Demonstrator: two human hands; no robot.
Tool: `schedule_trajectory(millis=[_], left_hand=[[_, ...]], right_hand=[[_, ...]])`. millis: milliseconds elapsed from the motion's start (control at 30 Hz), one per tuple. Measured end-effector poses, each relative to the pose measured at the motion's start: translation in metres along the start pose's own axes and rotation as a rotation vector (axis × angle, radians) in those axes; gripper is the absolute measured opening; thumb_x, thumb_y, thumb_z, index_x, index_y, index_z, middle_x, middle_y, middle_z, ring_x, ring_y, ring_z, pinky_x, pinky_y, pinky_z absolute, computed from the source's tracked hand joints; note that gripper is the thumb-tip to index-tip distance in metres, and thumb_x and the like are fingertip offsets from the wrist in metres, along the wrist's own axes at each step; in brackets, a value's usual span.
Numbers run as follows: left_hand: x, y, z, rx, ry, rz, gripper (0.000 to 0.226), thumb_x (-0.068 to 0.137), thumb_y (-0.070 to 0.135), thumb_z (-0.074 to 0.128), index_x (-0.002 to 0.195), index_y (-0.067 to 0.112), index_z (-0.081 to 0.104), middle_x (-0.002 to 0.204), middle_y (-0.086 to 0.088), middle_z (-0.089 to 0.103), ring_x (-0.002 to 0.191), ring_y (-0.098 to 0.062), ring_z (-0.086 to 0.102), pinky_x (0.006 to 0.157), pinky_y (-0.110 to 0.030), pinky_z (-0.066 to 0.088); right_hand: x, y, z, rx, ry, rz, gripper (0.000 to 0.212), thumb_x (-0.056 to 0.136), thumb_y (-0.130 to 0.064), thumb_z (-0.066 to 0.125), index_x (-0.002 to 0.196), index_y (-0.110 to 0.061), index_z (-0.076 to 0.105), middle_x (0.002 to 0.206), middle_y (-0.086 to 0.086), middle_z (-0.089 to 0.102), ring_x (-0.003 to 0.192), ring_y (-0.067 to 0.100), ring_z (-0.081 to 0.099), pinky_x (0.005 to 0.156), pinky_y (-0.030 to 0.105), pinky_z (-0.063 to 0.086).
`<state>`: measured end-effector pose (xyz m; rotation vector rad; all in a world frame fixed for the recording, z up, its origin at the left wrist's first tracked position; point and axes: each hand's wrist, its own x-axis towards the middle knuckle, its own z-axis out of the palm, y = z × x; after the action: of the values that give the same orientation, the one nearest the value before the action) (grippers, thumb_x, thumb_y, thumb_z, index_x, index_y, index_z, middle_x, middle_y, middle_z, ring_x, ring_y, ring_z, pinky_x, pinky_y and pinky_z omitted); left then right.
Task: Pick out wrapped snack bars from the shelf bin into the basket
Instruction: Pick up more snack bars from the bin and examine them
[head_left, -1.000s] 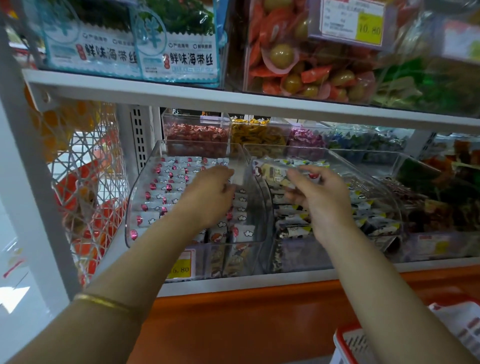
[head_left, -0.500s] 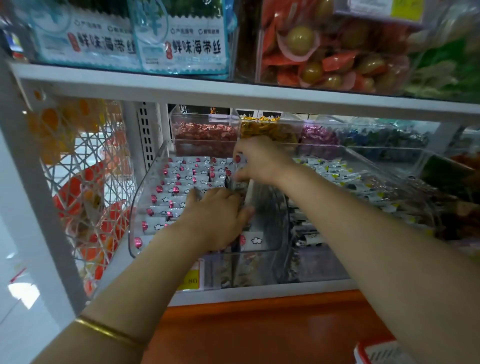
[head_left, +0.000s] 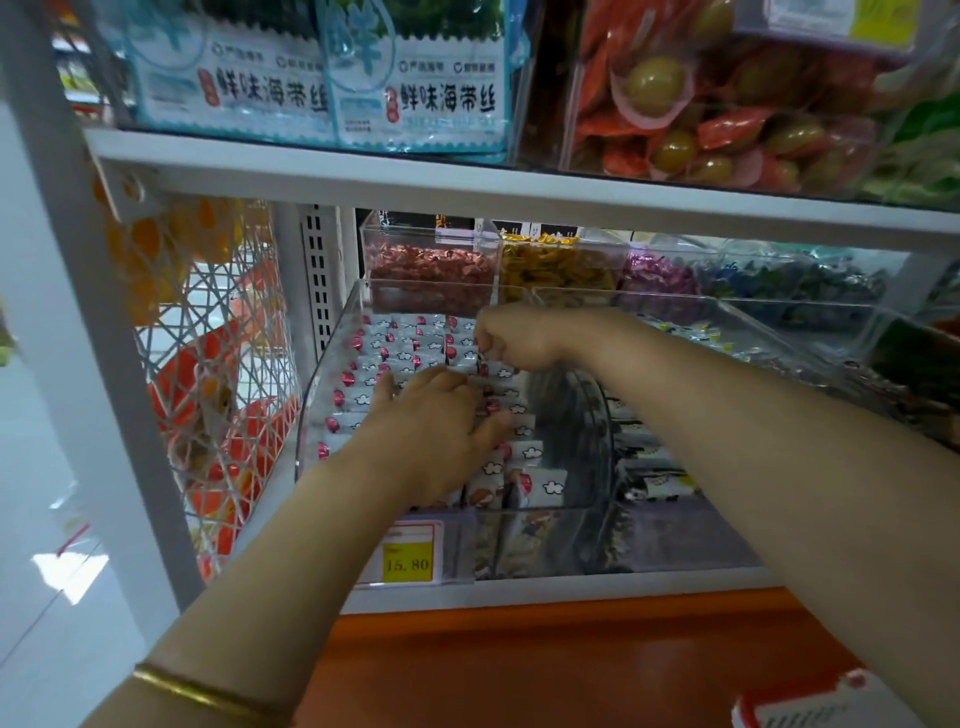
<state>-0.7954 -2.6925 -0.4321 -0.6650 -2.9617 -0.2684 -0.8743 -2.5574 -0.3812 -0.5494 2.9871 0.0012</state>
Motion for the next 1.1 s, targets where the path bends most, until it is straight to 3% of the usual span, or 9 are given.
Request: schedule_trajectory(millis=[100,200,400,533,667,833,933,1000,1100], left_hand=[[-0.001,-0.001,0.001,-0.016,0.002,-0.005,0.063,0.094,0.055,0.022,0.142,0.018,0.037,0.153,0.000,0.027,0.143,-0.016,0.014,0.114,-0.051,0.003],[0.000,-0.001,0.002,-0.035,0.006,-0.015,0.062,0.095,0.054,0.024,0.144,0.018,0.033,0.153,0.000,0.026,0.143,-0.016,0.013,0.114,-0.051,0.003],[-0.002,-0.003,0.001,-0.051,0.021,-0.019,0.059,0.096,0.052,0.026,0.141,0.015,0.036,0.153,-0.002,0.027,0.143,-0.019,0.014,0.114,-0.049,0.004],[-0.005,-0.005,-0.002,-0.057,0.080,-0.030,0.055,0.097,0.048,0.029,0.138,0.013,0.041,0.148,-0.004,0.034,0.139,-0.021,0.021,0.115,-0.046,0.010],[-0.009,-0.006,-0.006,-0.129,0.182,-0.054,0.049,0.097,0.037,0.039,0.137,0.009,0.040,0.147,-0.007,0.035,0.135,-0.025,0.027,0.112,-0.038,0.021],[-0.023,0.003,-0.019,-0.483,0.411,-0.130,0.049,0.097,0.022,0.047,0.142,0.007,0.034,0.142,-0.011,0.041,0.123,-0.023,0.044,0.097,-0.029,0.038],[-0.035,0.012,-0.026,-0.925,0.312,-0.232,0.047,0.096,0.025,0.050,0.137,0.005,0.040,0.117,-0.003,0.059,0.086,-0.012,0.062,0.069,-0.023,0.051],[-0.045,0.017,-0.030,-1.256,0.214,-0.278,0.026,0.096,0.020,0.050,0.111,0.001,0.058,0.097,-0.009,0.067,0.068,-0.007,0.067,0.063,-0.020,0.055],[-0.060,0.022,-0.033,-1.457,0.186,-0.305,0.017,0.094,0.017,0.050,0.086,0.005,0.060,0.085,-0.011,0.064,0.065,-0.007,0.066,0.054,-0.016,0.053]], right_hand=[[0.000,0.005,-0.003,0.088,0.217,0.010,0.019,0.089,0.004,0.044,0.099,-0.011,0.051,0.098,0.009,0.056,0.086,0.023,0.054,0.059,0.026,0.037],[0.007,0.008,0.000,0.040,0.353,0.042,0.019,0.088,0.002,0.049,0.100,-0.010,0.059,0.101,0.006,0.059,0.091,0.022,0.054,0.069,0.028,0.041],[0.021,-0.001,0.012,-0.268,0.270,0.139,0.020,0.090,-0.008,0.055,0.108,-0.014,0.061,0.106,0.006,0.062,0.100,0.024,0.058,0.082,0.035,0.047],[0.020,-0.004,0.010,-0.253,0.293,0.160,0.009,0.091,-0.006,0.054,0.097,-0.012,0.059,0.098,0.006,0.060,0.097,0.024,0.058,0.078,0.034,0.044],[-0.007,0.001,-0.001,0.084,0.538,0.115,0.009,0.093,-0.005,0.047,0.091,-0.009,0.055,0.088,0.008,0.059,0.083,0.023,0.056,0.072,0.033,0.045],[-0.080,0.000,0.003,0.527,0.979,0.155,0.006,0.092,-0.008,0.054,0.087,-0.011,0.052,0.077,-0.002,0.054,0.069,0.020,0.057,0.059,0.029,0.042],[-0.125,-0.014,0.016,1.031,0.940,0.184,0.010,0.092,-0.007,0.054,0.084,-0.010,0.050,0.080,0.009,0.062,0.059,0.022,0.067,0.051,0.031,0.057],[-0.148,-0.023,0.025,1.338,0.832,0.170,0.006,0.092,-0.005,0.054,0.087,-0.002,0.054,0.076,0.011,0.066,0.056,0.021,0.068,0.050,0.028,0.057],[-0.166,-0.030,0.036,1.765,0.683,0.137,0.008,0.090,-0.005,0.056,0.083,-0.002,0.060,0.069,0.007,0.069,0.061,0.020,0.069,0.054,0.025,0.056]])
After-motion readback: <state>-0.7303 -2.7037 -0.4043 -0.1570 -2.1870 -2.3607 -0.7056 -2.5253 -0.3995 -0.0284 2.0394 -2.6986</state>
